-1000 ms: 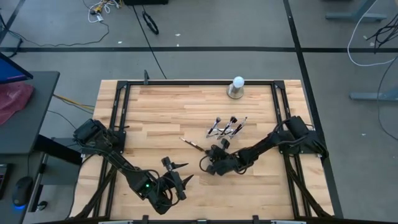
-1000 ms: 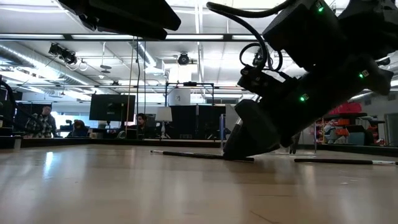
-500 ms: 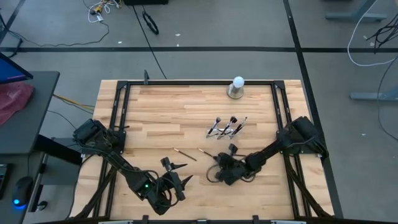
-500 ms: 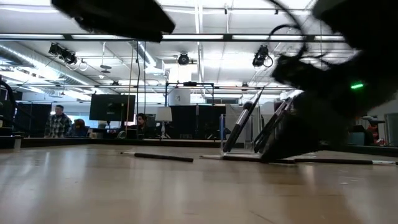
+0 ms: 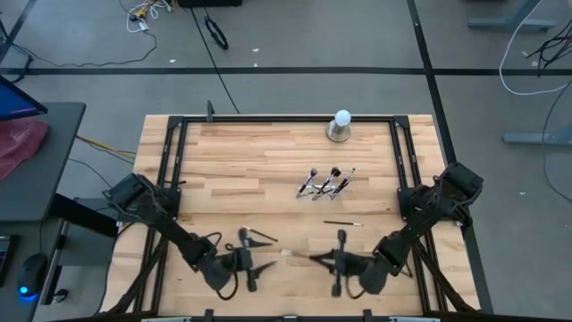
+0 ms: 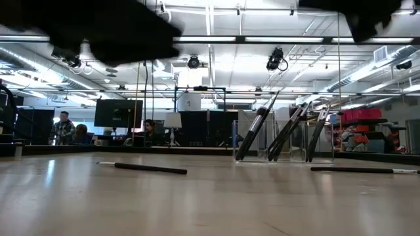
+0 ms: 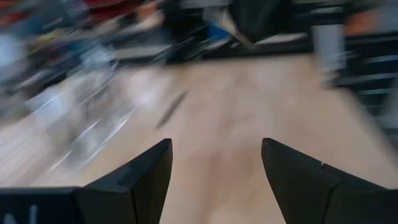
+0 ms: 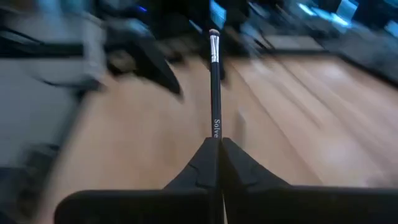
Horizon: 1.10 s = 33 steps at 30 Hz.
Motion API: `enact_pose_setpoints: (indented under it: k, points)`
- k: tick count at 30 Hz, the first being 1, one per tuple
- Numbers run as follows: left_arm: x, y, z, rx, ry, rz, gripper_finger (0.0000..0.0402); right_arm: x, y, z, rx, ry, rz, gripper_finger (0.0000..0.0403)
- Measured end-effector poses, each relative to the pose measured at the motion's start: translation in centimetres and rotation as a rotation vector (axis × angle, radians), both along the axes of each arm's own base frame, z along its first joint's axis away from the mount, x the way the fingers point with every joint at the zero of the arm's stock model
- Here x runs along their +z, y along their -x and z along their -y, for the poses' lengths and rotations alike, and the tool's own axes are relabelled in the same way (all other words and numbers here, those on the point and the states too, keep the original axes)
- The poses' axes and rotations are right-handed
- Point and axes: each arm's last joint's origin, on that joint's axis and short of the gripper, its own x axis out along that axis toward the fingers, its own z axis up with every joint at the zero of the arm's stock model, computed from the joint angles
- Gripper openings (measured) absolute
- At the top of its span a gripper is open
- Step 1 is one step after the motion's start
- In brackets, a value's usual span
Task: Put items in baskets/containers
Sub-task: Put the black eyeshadow brush into the transparent organizer
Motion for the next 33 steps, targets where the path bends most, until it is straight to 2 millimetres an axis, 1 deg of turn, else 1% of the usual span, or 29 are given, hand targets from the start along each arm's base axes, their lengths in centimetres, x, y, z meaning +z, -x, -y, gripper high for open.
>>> enact_pose_setpoints:
  k: [2,4,6,8,12,16,20,24,33]
  points:
    - [0.5,-1.1,0.1,-0.135,-0.024,0.047,0.0252,1.1,-0.4,-0.6,0.123,0.013,0.064,0.0003]
    - [1.0,-2.3,0.3,-0.207,-0.051,0.103,0.0252,2.1,-0.6,-0.9,0.225,0.032,0.134,0.0003]
    - [1.8,-3.3,0.5,-0.228,-0.097,0.148,0.0252,2.8,-0.7,-1.1,0.316,0.044,0.193,0.0003]
    - [2.6,-4.3,0.8,-0.246,-0.145,0.175,0.0252,3.2,-0.9,-1.1,0.371,0.050,0.231,0.0003]
    - [4.6,-5.3,1.8,-0.340,-0.212,0.242,0.0251,3.4,-1.1,-0.9,0.398,0.049,0.247,0.0003]
    - [6.4,-5.6,3.0,-0.439,-0.274,0.325,0.0251,3.1,-1.2,-1.0,0.398,0.049,0.250,0.0003]
    - [7.3,-5.5,3.7,-0.497,-0.308,0.379,0.0241,2.5,-1.3,-1.2,0.399,0.055,0.235,0.0003]
    - [7.5,-5.4,3.9,-0.488,-0.308,0.390,0.0201,2.3,-1.4,-1.2,0.399,0.053,0.232,0.0004]
    - [7.4,-4.6,4.7,-0.434,-0.318,0.368,0.0069,2.3,-1.2,-1.4,0.405,0.056,0.234,0.0004]
